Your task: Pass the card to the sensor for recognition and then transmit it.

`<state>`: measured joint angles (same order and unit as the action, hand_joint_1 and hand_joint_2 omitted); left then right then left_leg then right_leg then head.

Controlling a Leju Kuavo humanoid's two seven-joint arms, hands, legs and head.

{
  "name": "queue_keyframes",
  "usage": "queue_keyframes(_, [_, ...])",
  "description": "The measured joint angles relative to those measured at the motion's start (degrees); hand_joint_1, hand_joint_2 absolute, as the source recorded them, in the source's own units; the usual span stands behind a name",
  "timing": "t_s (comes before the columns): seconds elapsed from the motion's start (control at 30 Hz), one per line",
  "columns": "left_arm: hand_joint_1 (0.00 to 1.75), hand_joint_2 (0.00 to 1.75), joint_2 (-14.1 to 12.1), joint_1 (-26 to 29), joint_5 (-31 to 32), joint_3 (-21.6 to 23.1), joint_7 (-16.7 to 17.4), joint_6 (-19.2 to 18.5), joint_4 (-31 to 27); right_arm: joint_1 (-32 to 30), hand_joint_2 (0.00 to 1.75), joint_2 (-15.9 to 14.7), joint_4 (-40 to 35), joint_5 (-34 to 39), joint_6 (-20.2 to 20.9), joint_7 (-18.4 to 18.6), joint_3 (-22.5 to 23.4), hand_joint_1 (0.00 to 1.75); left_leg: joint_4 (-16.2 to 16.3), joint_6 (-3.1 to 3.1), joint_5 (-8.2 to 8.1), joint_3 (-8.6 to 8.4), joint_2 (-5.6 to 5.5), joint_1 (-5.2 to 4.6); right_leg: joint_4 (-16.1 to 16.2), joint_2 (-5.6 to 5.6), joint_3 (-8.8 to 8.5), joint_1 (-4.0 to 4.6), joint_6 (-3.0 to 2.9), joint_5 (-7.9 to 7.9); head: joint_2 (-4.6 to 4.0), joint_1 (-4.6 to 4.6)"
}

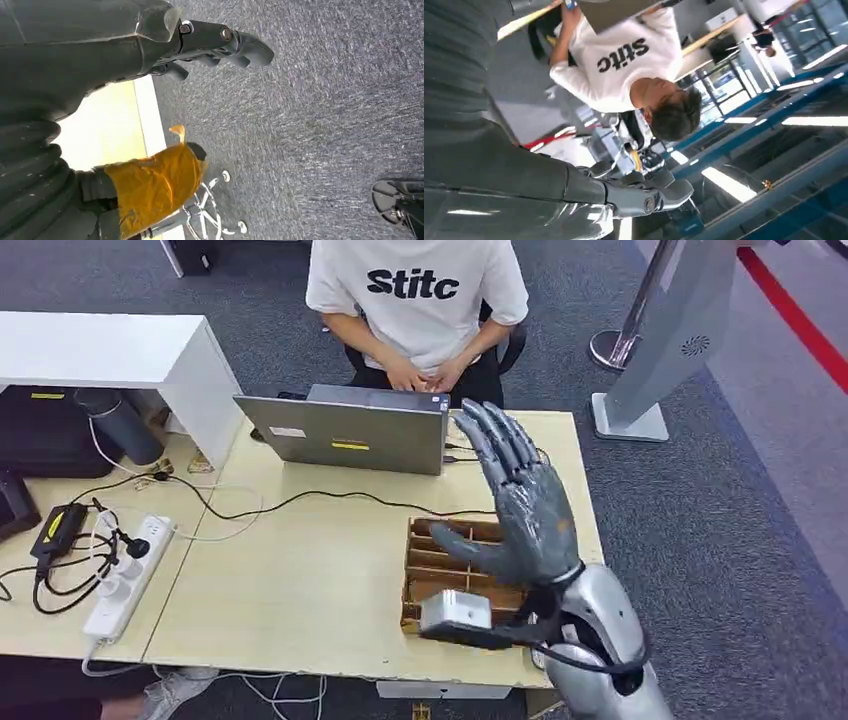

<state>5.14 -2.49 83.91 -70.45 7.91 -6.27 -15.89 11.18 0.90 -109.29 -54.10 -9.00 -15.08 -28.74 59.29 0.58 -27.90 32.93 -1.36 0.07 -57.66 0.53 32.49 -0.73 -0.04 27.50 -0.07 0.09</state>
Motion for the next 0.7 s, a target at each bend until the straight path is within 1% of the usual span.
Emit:
queue_keyframes(0.07, [0.00,1.75,0.24,0.03,-0.11,-0.28,0.00,0.24,-0.11,-3.44,1.75,-1.45,-4.09,1.24,0.24,-0.68,0.90,0.00,0.00,0.00,0.00,-0.01,0.00,-0.01,0.00,0.00,0.00,0.00,0.00,0.00,0.00,0.00])
queue_keyframes(0.13, [0.00,1.75,0.55,0.06,-0.48,-0.46,0.09,0.33,-0.46,-6.97,1.75,-2.13,-7.08,3.29,1.88,-1.08,1.69,0.00,0.00,0.00,0.00,-0.03,0.00,0.01,0.00,-0.01,-0.01,0.01,-0.01,0.00,0.00,0.00])
queue_keyframes(0.17, [0.00,1.75,0.72,0.05,-0.70,-0.55,0.15,0.44,-0.59,-8.88,1.75,-2.15,-8.00,4.97,3.48,-1.32,2.12,0.00,-0.01,-0.01,0.01,-0.03,-0.01,0.01,0.00,-0.02,-0.03,0.01,-0.02,0.01,0.00,0.02])
queue_keyframes(0.23, [0.00,1.75,0.96,0.11,-1.03,-1.03,0.18,0.61,-1.03,-12.17,1.75,-2.17,-8.74,9.30,7.99,-1.89,2.65,0.00,-0.03,-0.02,0.02,-0.02,0.01,0.02,-0.04,0.00,-0.02,0.01,-0.03,0.01,0.00,0.00])
queue_keyframes(0.3, [0.00,1.75,1.01,0.03,-1.09,-1.40,0.18,0.64,-1.14,-13.44,1.75,-2.17,-8.35,11.54,11.14,-1.69,2.76,0.00,-0.03,-0.04,0.02,-0.03,0.07,0.02,-0.07,0.05,-0.01,0.02,-0.04,0.01,0.00,0.00])
queue_keyframes(0.37, [0.00,1.75,0.96,-0.06,-1.03,-1.49,0.17,0.61,-1.27,-13.74,1.75,-2.17,-6.70,11.94,13.38,-0.13,2.45,0.00,-0.04,-0.05,0.03,-0.06,0.09,0.04,-0.08,0.05,-0.02,0.03,-0.04,0.01,0.00,0.02])
queue_keyframes(0.43, [0.00,1.75,0.87,-0.08,-0.83,-1.68,0.00,0.50,-1.29,-13.90,1.75,-2.32,-4.29,10.13,14.27,2.13,1.17,0.00,-0.04,-0.10,0.07,-0.05,0.08,0.04,-0.10,0.03,-0.02,0.03,-0.05,0.01,0.00,0.00])
queue_keyframes(0.5, [0.00,1.75,0.74,-0.09,-0.55,-1.77,-0.15,0.42,-1.29,-13.77,1.75,-2.76,-2.13,8.74,14.34,3.03,-0.50,0.00,-0.04,-0.10,0.08,-0.05,0.08,0.04,-0.12,0.03,-0.02,0.03,-0.05,0.00,0.00,0.00])
queue_keyframes(0.7, [0.00,1.75,-0.04,-0.25,0.41,-1.77,-0.37,0.29,-1.29,-11.85,1.75,-6.56,3.07,7.37,14.60,3.10,-7.04,0.00,-0.04,-0.10,0.08,-0.05,0.06,0.03,-0.13,0.03,-0.03,0.02,-0.04,0.00,0.00,0.00])
